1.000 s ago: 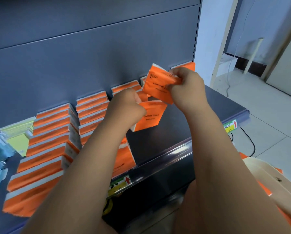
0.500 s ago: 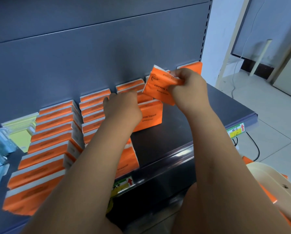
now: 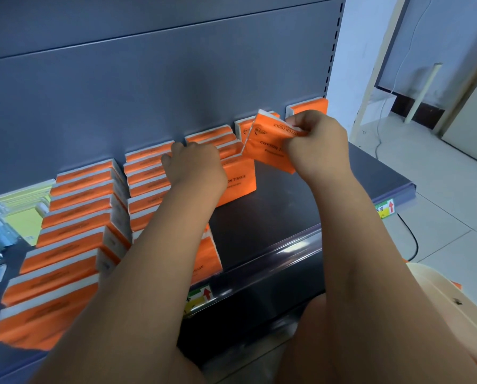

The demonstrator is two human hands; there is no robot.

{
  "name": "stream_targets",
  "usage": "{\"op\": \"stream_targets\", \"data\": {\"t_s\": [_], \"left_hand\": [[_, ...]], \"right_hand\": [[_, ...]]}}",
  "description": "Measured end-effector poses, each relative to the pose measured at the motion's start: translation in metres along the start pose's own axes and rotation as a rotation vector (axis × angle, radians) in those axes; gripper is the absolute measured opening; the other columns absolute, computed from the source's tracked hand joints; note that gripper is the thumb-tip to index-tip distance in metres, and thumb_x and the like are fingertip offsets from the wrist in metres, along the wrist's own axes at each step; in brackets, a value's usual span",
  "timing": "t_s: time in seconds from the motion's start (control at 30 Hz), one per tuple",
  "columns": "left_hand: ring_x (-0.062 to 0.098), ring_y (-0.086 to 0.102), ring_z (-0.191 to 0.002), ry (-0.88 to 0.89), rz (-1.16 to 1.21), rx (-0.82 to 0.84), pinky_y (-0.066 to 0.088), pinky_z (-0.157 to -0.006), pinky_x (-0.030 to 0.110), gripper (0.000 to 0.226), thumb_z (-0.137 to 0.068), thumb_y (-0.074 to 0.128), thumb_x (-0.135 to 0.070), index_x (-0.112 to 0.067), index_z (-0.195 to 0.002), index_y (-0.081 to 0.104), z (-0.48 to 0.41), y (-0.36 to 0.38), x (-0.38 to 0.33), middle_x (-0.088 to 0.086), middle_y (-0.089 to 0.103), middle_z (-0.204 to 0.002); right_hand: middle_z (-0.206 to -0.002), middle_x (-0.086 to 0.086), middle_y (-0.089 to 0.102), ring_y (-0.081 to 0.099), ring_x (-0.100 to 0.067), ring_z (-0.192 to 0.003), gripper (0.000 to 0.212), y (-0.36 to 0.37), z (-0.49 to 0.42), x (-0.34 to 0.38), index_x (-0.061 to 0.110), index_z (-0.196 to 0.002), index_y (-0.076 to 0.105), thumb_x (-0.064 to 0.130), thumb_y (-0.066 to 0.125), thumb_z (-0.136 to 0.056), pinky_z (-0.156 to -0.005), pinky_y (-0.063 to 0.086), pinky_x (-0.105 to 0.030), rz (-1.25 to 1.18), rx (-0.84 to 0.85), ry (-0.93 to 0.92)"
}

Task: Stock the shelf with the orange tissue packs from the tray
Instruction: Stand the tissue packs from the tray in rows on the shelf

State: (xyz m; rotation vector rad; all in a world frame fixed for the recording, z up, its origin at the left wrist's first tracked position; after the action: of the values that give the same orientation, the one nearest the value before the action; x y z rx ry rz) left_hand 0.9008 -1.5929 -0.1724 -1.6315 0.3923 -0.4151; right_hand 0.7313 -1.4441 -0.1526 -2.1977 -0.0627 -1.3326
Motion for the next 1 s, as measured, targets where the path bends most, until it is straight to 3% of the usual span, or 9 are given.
{"op": "stream_targets", "data": {"t_s": [0.2, 0.37, 0.5, 0.6, 0.73, 0.83, 0.93, 1.0], "left_hand": [[0.034, 0.042, -0.134, -0.040, -0.068, 0.005, 0.028, -0.116, 0.058, 0.048, -0.079, 0.074, -0.013, -0.023, -0.124, 0.064, -0.003, 0.001, -0.002, 0.009, 0.059, -0.122], [0.034, 0.044, -0.135, -0.043, -0.030, -0.036, 0.021, -0.121, 0.058, 0.043, -0.081, 0.073, -0.011, -0.022, -0.121, 0.065, -0.005, -0.002, -0.001, 0.009, 0.062, -0.120], [0.035, 0.045, -0.134, -0.041, -0.027, -0.042, 0.025, -0.120, 0.057, 0.042, -0.081, 0.072, -0.012, -0.021, -0.122, 0.064, -0.004, -0.003, 0.000, 0.010, 0.062, -0.121], [0.035, 0.049, -0.133, -0.030, -0.047, -0.078, 0.018, -0.124, 0.055, 0.041, -0.082, 0.071, -0.012, -0.020, -0.122, 0.065, -0.002, -0.006, 0.001, 0.010, 0.064, -0.121], [0.035, 0.056, -0.126, -0.035, -0.045, -0.115, 0.007, -0.127, 0.052, 0.027, -0.082, 0.070, -0.013, -0.019, -0.108, 0.066, -0.001, -0.013, 0.004, 0.009, 0.068, -0.111], [0.033, 0.060, -0.115, -0.021, -0.013, -0.132, 0.009, -0.128, 0.051, 0.017, -0.083, 0.067, -0.008, -0.019, -0.092, 0.058, 0.001, -0.016, 0.005, 0.007, 0.066, -0.092], [0.030, 0.062, -0.097, 0.000, 0.026, -0.154, 0.015, -0.127, 0.050, 0.018, -0.083, 0.064, 0.000, -0.017, -0.087, 0.059, 0.003, -0.017, 0.007, 0.004, 0.054, -0.072], [0.031, 0.063, -0.100, 0.013, 0.060, -0.146, 0.022, -0.125, 0.049, 0.021, -0.083, 0.064, 0.001, -0.017, -0.093, 0.064, 0.004, -0.018, 0.009, 0.003, 0.054, -0.075]], "right_hand": [[-0.081, 0.009, 0.069, 0.065, -0.014, -0.082, 0.031, -0.003, 0.002, -0.002, 0.021, -0.093, 0.073, 0.003, 0.056, -0.075, -0.069, 0.053, -0.026, -0.006, 0.019, 0.008], [-0.080, 0.012, 0.069, 0.065, -0.014, -0.083, 0.035, -0.006, 0.003, -0.004, 0.022, -0.092, 0.075, 0.002, 0.054, -0.073, -0.070, 0.054, -0.027, 0.008, 0.050, 0.008], [-0.086, 0.007, 0.072, 0.065, -0.015, -0.086, 0.037, 0.003, 0.007, -0.002, 0.022, -0.091, 0.076, 0.001, 0.051, -0.074, -0.072, 0.054, -0.027, 0.051, 0.148, -0.018], [-0.092, 0.006, 0.071, 0.063, -0.014, -0.090, 0.037, 0.022, 0.012, -0.003, 0.024, -0.095, 0.076, 0.002, 0.052, -0.077, -0.072, 0.053, -0.026, 0.146, 0.277, -0.048], [-0.114, 0.002, 0.068, 0.063, -0.016, -0.101, 0.044, 0.048, 0.016, -0.010, 0.034, -0.104, 0.076, 0.003, 0.057, -0.080, -0.079, 0.050, -0.026, 0.246, 0.376, -0.080], [-0.122, 0.001, 0.065, 0.063, -0.019, -0.105, 0.048, 0.061, 0.017, -0.011, 0.036, -0.112, 0.074, 0.003, 0.058, -0.082, -0.084, 0.054, -0.030, 0.295, 0.389, -0.088], [-0.123, -0.006, 0.060, 0.062, -0.027, -0.105, 0.047, 0.070, 0.018, -0.011, 0.027, -0.124, 0.066, 0.003, 0.058, -0.084, -0.078, 0.053, -0.033, 0.332, 0.370, -0.094], [-0.123, -0.010, 0.059, 0.060, -0.031, -0.108, 0.051, 0.075, 0.020, -0.008, 0.018, -0.133, 0.057, 0.003, 0.058, -0.084, -0.078, 0.053, -0.036, 0.342, 0.357, -0.098]]}}
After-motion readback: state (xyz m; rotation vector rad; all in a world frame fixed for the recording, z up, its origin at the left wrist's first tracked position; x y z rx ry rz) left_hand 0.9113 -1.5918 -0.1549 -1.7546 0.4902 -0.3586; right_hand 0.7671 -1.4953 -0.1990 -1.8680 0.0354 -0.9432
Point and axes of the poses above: each hand's wrist, its own z-axis away from the middle knuckle, its own y-axis out of the palm, x = y × z, the point moved 10 cm from there along -z, towards the middle knuckle
